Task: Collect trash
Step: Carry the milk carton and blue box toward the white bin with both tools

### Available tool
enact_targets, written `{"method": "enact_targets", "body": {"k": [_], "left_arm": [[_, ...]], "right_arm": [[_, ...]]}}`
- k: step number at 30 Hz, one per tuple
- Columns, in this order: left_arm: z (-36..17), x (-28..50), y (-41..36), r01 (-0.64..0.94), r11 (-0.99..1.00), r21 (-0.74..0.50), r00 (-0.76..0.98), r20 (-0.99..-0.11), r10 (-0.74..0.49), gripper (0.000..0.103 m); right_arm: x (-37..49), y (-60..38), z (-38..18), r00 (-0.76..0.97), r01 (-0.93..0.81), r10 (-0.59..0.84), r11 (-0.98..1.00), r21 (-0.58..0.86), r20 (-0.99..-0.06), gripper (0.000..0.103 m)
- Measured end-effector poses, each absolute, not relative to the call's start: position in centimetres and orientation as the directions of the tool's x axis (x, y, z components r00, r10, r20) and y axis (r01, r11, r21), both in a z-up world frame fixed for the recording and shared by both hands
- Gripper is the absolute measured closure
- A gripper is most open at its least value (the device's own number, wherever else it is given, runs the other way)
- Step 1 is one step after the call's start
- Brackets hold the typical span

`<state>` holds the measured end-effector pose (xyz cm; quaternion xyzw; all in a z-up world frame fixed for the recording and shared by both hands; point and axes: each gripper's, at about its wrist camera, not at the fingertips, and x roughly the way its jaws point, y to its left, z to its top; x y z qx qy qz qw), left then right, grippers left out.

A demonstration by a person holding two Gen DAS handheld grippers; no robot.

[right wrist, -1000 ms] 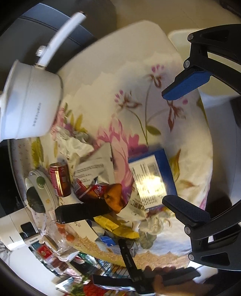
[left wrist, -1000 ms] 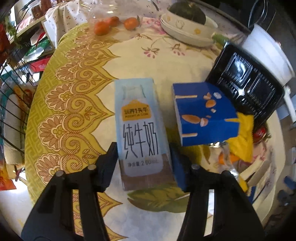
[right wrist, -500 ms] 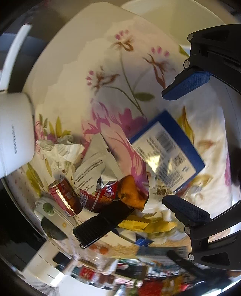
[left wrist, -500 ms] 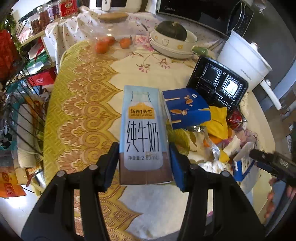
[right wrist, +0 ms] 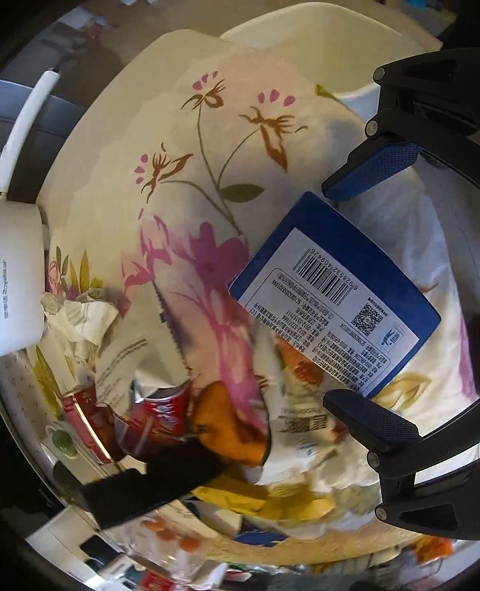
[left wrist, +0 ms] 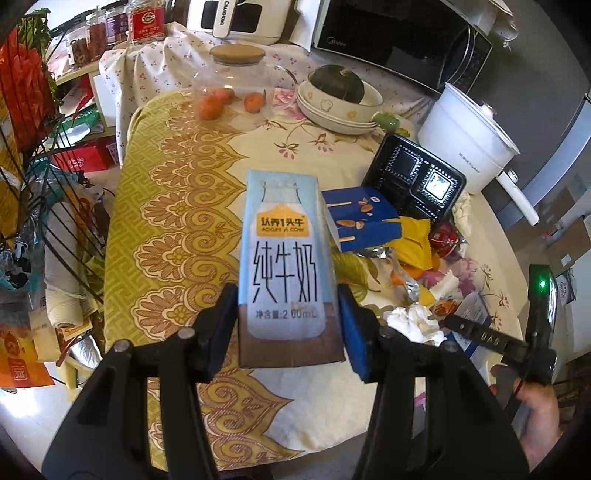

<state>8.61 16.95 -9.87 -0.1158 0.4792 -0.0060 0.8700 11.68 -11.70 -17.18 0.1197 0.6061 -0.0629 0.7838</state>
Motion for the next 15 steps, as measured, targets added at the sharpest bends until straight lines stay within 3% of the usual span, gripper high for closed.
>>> {"method": "enact_targets", "body": {"k": [3, 5, 15], "left_arm": [[-9.7, 8.5, 16.5, -0.087, 0.975, -0.207, 0.543, -0.830, -0.128, 0.048], [-9.6, 8.4, 16.0, -0.077, 0.976, -0.203, 0.542, -0.830, -0.130, 0.048], [-9.6, 8.4, 14.0, -0.019, 0.983, -0.183, 0.530, -0.835, -0.145, 0.048]], "right_arm": [[11.1, -12.1, -16.9, 0.272, 0.213, 0.048, 0.971, 0.109, -0.961, 0.015], [10.6, -12.7, -16.7, 0.280, 0.195, 0.063, 0.973, 0.121, -0.958, 0.029], [10.8, -17.5, -15.1, 0.303, 0.131, 0.095, 0.982, 0.140, -0.948, 0.036]]}}
